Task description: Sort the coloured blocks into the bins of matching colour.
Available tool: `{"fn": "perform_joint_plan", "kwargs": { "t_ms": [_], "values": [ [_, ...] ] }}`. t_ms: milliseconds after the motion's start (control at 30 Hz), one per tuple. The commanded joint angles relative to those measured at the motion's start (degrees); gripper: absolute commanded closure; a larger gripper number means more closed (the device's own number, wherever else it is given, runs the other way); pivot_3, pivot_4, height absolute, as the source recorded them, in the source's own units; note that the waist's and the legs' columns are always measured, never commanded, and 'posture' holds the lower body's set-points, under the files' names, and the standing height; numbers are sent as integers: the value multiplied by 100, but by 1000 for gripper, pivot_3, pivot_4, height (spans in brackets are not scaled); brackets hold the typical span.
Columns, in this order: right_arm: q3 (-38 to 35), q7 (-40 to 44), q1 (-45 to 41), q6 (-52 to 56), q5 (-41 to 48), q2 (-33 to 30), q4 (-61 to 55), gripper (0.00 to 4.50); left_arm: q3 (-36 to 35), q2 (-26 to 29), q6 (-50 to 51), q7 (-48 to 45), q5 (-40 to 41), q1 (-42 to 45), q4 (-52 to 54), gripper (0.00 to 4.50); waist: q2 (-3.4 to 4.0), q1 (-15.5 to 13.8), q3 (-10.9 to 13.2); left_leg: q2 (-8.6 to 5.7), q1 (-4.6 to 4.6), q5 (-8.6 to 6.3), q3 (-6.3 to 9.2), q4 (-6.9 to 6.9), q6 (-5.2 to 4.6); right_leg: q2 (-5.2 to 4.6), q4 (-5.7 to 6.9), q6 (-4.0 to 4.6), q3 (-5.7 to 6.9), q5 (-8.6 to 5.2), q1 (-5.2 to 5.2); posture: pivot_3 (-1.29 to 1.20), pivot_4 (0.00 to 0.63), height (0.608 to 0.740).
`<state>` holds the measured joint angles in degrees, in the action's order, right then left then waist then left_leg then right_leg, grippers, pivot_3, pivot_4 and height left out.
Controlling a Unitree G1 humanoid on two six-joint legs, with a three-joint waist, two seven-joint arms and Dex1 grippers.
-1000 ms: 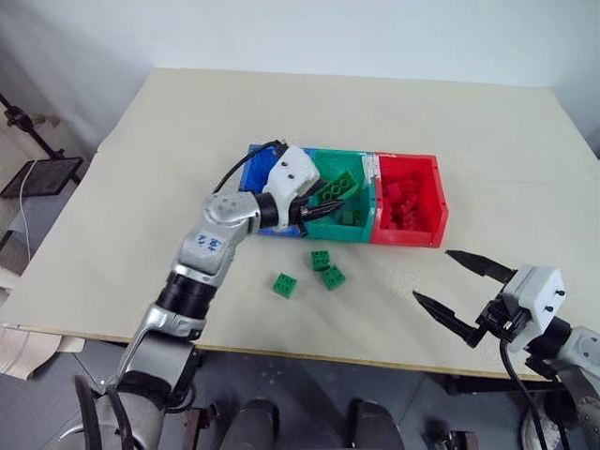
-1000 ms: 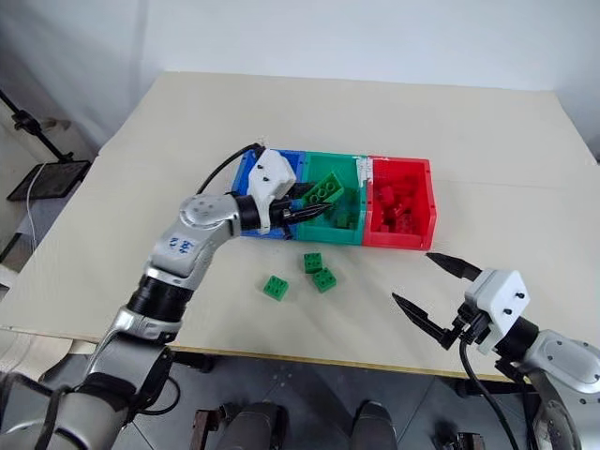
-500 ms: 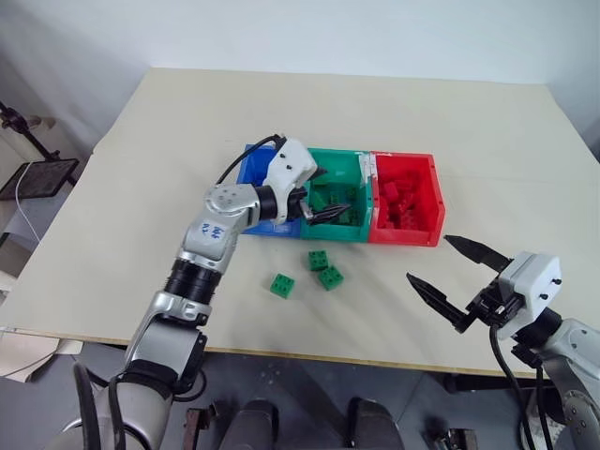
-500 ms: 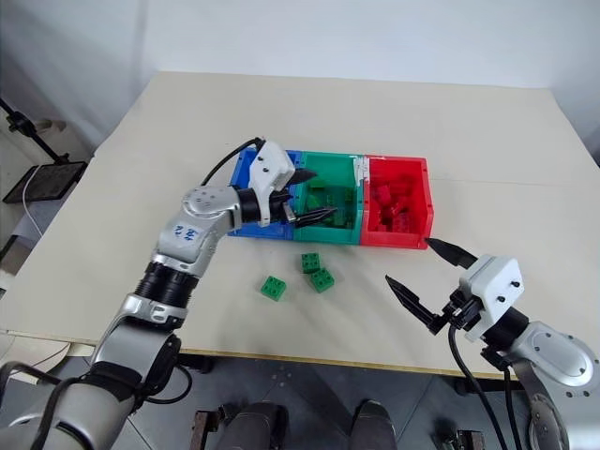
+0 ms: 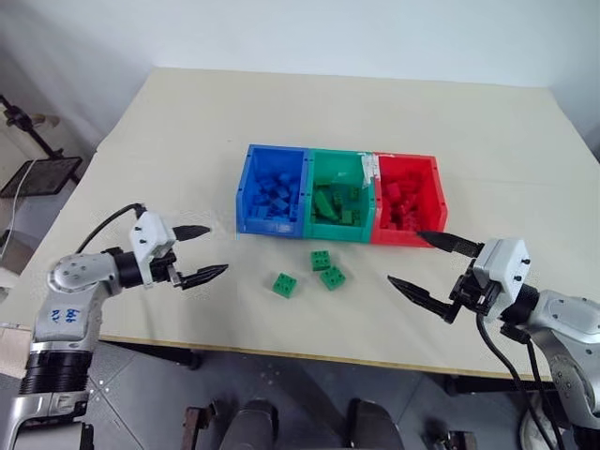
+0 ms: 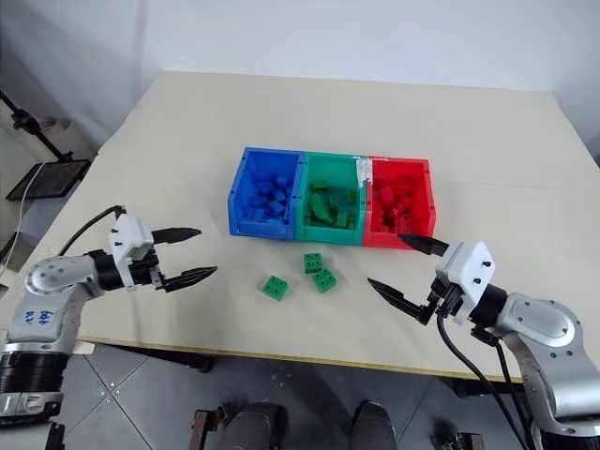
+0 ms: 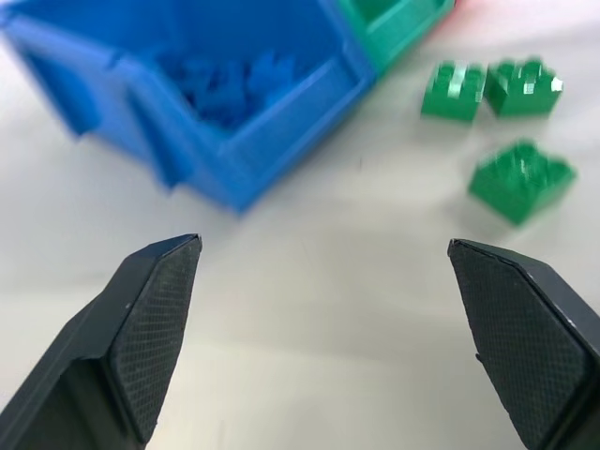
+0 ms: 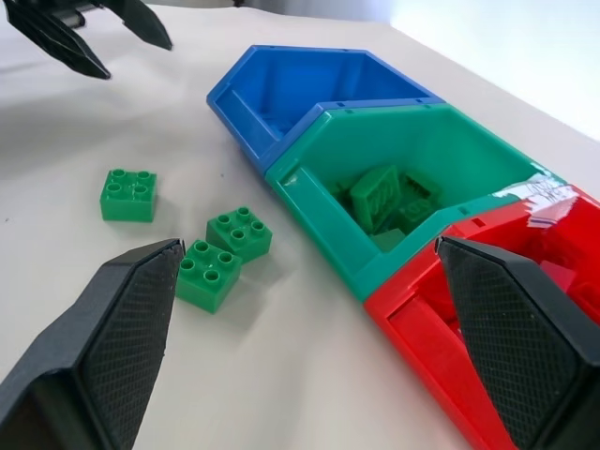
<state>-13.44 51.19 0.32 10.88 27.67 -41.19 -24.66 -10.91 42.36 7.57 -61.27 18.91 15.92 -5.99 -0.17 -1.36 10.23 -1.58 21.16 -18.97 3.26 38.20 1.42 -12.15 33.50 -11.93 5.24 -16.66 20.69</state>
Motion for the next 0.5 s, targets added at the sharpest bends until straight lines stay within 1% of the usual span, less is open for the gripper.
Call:
{"fn": "perform_joint_plan", "kwargs": {
  "t_ms": [33,133,267,333,433,500],
  "values": [
    [-39,194,-79,-220,-46,-96,130,0,120,5,221,-76,272,5,754,16,0,-4,0,0,0,0,0,0,0,0,0,0,0,0,0,0,150,740],
    [-127,335,8,-329,-129,-169,277,0,618,-95,618,-57,250,155,1355,16,0,0,0,0,-1,0,0,0,0,0,1,0,-1,0,-1,0,150,740],
    [-261,296,194,-274,-160,-206,224,0,1625,-106,1211,68,-390,760,1662,16,0,8,0,0,-1,0,-3,-1,0,0,2,0,-1,0,0,0,150,740],
    [-326,240,317,-229,-170,-208,121,0,2052,-311,1470,176,-584,1186,1643,16,0,5,0,0,0,0,-3,-1,0,2,1,0,-1,0,1,0,150,740],
    [-406,161,486,-201,-173,-200,-9,0,2514,-598,1680,289,-836,1589,1574,16,0,5,0,0,2,0,-3,0,0,2,1,0,-1,0,1,0,150,740],
    [-503,26,629,-166,-162,-140,-138,0,2997,-945,1779,225,-983,1896,1485,16,0,-3,0,0,1,0,-4,-2,0,2,0,0,-1,0,1,0,150,740]
  ]
}}
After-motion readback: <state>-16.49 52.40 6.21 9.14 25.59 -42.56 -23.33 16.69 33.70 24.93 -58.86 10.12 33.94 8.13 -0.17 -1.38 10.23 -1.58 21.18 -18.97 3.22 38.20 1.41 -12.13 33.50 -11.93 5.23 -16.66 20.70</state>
